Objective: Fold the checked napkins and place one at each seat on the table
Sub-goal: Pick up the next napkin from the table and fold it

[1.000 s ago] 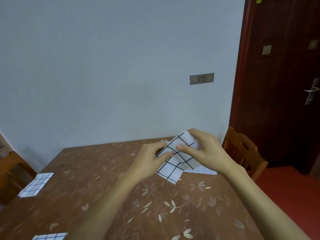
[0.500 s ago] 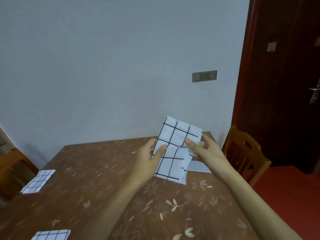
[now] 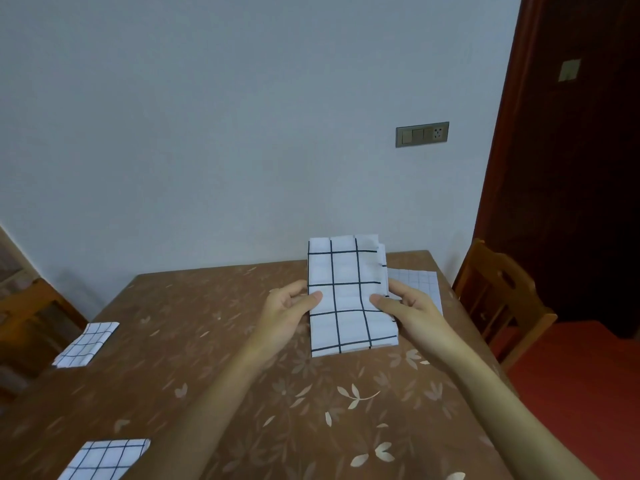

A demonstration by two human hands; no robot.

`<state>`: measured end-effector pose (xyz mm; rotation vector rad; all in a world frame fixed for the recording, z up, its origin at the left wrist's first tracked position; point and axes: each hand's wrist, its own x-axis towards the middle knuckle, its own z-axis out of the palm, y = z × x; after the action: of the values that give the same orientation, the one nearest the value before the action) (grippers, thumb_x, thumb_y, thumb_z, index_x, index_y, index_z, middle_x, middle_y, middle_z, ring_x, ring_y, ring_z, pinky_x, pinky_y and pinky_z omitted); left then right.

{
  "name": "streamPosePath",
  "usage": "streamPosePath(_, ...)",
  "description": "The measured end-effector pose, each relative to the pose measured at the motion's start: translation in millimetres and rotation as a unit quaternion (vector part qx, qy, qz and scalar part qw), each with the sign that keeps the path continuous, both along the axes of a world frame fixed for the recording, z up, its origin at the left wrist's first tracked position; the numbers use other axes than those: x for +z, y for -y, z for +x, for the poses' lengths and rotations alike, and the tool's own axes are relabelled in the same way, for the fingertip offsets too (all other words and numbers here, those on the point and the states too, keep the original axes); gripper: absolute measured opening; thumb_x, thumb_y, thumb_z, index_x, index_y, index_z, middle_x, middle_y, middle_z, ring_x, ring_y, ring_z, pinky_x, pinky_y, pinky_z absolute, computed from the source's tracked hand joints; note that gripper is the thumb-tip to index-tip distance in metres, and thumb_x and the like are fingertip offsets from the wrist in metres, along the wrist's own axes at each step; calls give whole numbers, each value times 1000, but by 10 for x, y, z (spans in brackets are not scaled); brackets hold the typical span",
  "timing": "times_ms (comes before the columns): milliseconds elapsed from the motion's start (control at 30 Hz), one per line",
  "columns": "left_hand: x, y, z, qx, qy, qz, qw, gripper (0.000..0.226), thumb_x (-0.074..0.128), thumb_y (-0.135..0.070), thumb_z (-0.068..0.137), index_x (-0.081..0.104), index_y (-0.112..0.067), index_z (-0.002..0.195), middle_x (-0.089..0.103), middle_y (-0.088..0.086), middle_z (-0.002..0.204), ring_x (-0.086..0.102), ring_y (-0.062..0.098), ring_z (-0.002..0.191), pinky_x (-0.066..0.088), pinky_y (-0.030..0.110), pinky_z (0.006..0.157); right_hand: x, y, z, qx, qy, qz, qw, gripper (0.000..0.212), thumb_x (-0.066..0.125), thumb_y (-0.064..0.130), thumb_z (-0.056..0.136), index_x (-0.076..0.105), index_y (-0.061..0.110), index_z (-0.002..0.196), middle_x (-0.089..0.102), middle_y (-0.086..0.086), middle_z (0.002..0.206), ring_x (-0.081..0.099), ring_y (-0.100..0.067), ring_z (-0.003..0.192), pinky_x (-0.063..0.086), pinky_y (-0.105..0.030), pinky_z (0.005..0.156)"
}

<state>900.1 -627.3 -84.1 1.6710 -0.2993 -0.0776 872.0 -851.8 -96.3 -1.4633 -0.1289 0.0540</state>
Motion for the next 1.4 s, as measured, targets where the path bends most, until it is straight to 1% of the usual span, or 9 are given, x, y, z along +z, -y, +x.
streamPosePath(200, -272, -156, 125, 6, -46, 13, 999, 26, 59, -15, 99, 66, -19, 124, 76, 1, 114, 73, 20, 104, 57, 38, 88, -260, -80, 134, 4, -51, 17, 999, 31, 53, 13, 102, 65, 16, 130, 75, -7, 119, 72, -28, 109, 55, -46, 96)
streamPosePath(300, -451, -207, 163, 16, -51, 48, 997, 24, 61, -19, 98, 67, -22, 121, 77, -7, 112, 73, 12, 103, 56, 23, 80, -422, -136, 213, 2, -76, 4, 997, 27, 55, 15, 101, 66, 14, 126, 76, -7, 114, 73, -27, 105, 57, -46, 93)
streamPosePath(467, -874, -302, 227, 56, -94, 76, 991, 15, 62, -18, 98, 71, -22, 110, 77, -8, 103, 74, 9, 93, 56, 22, 75, -845, -270, 293, -3, -130, -23, 991, 24, 59, 17, 99, 68, 14, 121, 77, -6, 111, 74, -25, 101, 59, -36, 82)
streamPosePath(600, -1336, -319, 210, 104, -191, 12, 976, 11, 60, -14, 99, 65, -19, 107, 71, -10, 98, 71, -6, 71, 53, 12, 54, -1262, -389, 275, 5, -195, -64, 979, 29, 71, 24, 92, 69, 7, 115, 78, -7, 102, 74, -33, 95, 58, -39, 80)
streamPosePath(733, -1832, -348, 165, 97, -291, -13, 952, 18, 62, -13, 97, 69, -15, 114, 76, 8, 112, 76, 19, 93, 62, 41, 80, -1641, -414, 231, 10, -224, -126, 966, 14, 66, 11, 94, 73, 9, 106, 79, -2, 97, 75, -28, 90, 59, -30, 73)
streamPosePath(833, -2157, -400, 200, 98, -344, -33, 933, 19, 66, -15, 94, 70, -19, 112, 77, 3, 110, 74, 21, 99, 62, 41, 82, -1797, -437, 183, 51, -255, -157, 953, 22, 57, 6, 98, 74, 15, 109, 80, -3, 88, 72, -19, 65, 49, -21, 53)
streamPosePath(967, -2462, -520, 280, 99, -374, -35, 922, 19, 67, -15, 93, 71, -14, 112, 76, 6, 109, 73, 22, 101, 61, 33, 76, -2124, -386, 163, 46, -285, -247, 925, 15, 63, 17, 94, 78, 13, 95, 73, -9, 77, 60, -10, 63, 49, -29, 66)
streamPosePath(1167, -2932, -674, 177, 93, -418, 38, 903, 14, 69, -14, 92, 70, -9, 105, 72, 12, 107, 72, 25, 95, 63, 36, 75, -2587, -331, 175, -111, -379, -167, 903, 21, 66, 18, 95, 69, 0, 104, 72, -25, 104, 68, -23, 79, 55, -30, 65)
streamPosePath(1400, -3418, -722, -180, 64, -468, 86, 877, 12, 70, -10, 91, 68, -9, 103, 73, 13, 105, 76, 28, 83, 63, 43, 74, -3091, -437, 142, -178, -419, -154, 877, 37, 72, 4, 86, 63, 6, 122, 73, -11, 111, 71, -30, 102, 57, -51, 95)
